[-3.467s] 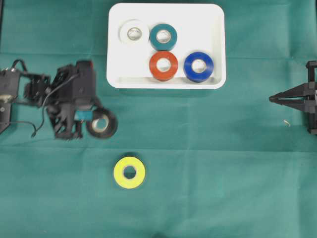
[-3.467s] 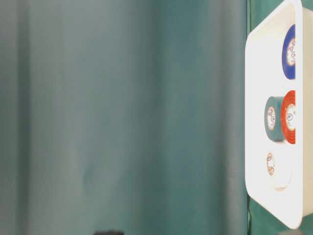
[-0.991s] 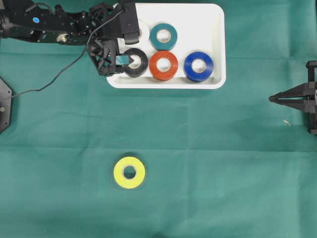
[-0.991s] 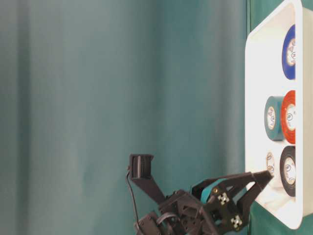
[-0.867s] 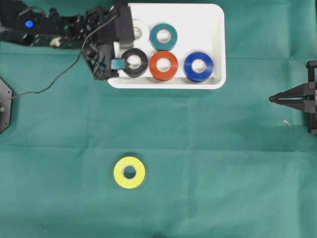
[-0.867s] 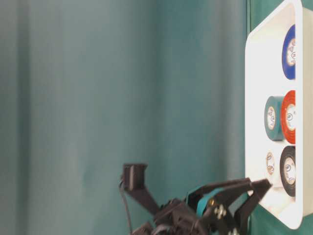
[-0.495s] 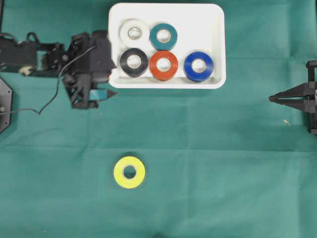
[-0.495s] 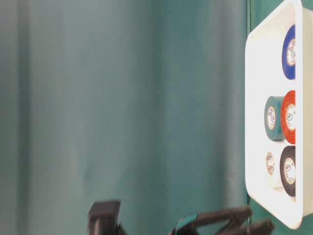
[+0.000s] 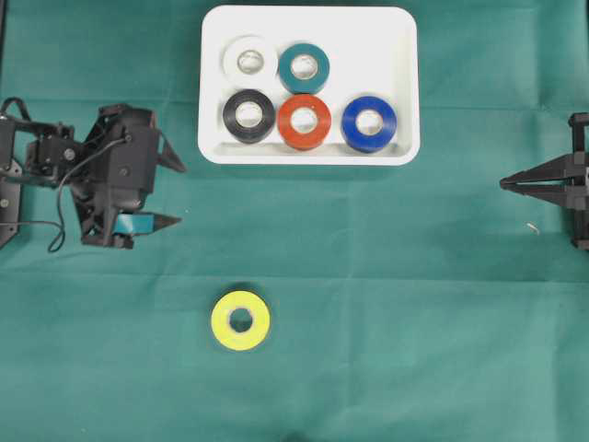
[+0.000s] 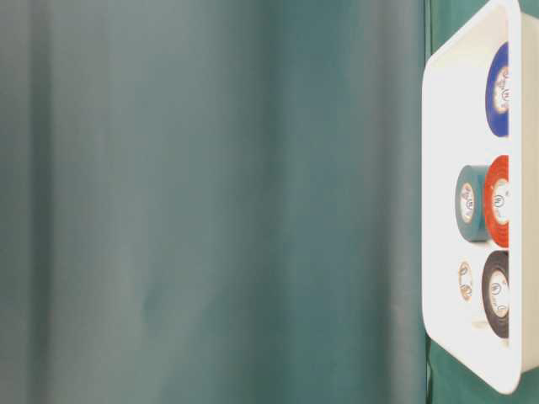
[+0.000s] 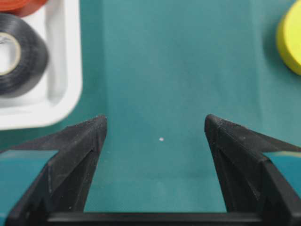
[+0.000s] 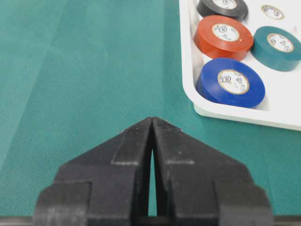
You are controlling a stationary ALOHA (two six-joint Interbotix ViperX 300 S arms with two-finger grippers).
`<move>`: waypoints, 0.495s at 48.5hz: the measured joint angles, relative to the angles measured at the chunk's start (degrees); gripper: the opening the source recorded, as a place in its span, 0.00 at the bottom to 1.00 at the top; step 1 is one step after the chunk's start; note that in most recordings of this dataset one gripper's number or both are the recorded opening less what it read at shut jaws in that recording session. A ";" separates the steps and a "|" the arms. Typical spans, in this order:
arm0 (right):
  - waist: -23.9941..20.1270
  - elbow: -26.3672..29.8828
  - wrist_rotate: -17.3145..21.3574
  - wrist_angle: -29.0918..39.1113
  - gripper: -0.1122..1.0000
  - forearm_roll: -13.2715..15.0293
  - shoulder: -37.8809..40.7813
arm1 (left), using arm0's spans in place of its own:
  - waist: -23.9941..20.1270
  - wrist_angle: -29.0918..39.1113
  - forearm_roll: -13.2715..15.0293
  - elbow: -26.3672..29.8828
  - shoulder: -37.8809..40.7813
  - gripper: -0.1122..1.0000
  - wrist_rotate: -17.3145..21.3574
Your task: Put the tape into the white case with the left arm.
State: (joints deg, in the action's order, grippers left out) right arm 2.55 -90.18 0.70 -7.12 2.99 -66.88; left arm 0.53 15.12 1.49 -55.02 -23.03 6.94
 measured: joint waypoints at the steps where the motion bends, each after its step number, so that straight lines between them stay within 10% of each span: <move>1: 0.00 0.00 0.00 0.00 0.02 0.00 0.00 | 0.26 0.00 -0.09 -0.18 -0.35 0.84 0.00; 24: -0.09 0.00 0.00 0.00 0.02 0.00 0.00 | 1.41 -0.35 0.00 -5.45 -9.05 0.84 0.00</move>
State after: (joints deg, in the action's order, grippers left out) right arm 2.46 -90.18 0.70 -7.12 2.99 -66.88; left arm 1.93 14.77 1.49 -60.47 -32.08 6.94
